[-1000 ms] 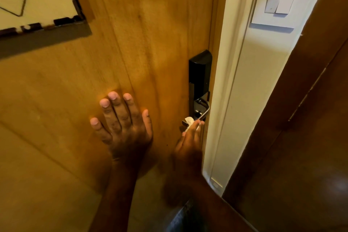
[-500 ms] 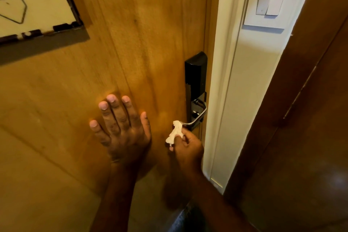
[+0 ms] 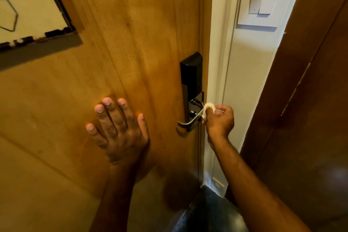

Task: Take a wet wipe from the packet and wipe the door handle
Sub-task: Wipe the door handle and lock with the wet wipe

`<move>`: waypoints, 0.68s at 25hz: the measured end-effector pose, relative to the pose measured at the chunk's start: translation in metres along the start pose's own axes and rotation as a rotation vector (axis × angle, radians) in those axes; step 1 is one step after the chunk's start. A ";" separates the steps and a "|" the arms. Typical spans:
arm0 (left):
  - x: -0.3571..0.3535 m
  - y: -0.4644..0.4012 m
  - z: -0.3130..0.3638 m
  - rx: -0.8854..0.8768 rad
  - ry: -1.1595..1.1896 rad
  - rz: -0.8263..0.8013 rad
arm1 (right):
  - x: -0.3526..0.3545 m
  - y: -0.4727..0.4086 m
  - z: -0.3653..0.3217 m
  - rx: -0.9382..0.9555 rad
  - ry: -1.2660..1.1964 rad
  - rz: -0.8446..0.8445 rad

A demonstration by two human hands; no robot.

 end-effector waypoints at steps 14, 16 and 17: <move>-0.017 0.001 -0.013 0.096 0.145 -0.275 | -0.045 0.093 -0.063 0.625 0.551 -0.504; -0.019 0.003 -0.018 0.168 0.198 -0.369 | -0.067 0.113 -0.049 0.635 0.587 -0.638; -0.018 0.004 -0.019 0.164 0.150 -0.361 | -0.076 0.123 -0.041 0.659 0.613 -0.708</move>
Point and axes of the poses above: each hand's wrist, its own y-axis away from the middle knuckle, its own x-axis out of the back of the hand, z = x × y, the point moved 10 cm from there along -y, towards the middle knuckle, and after that the axes turned 15 degrees about x, right-handed, at the moved point
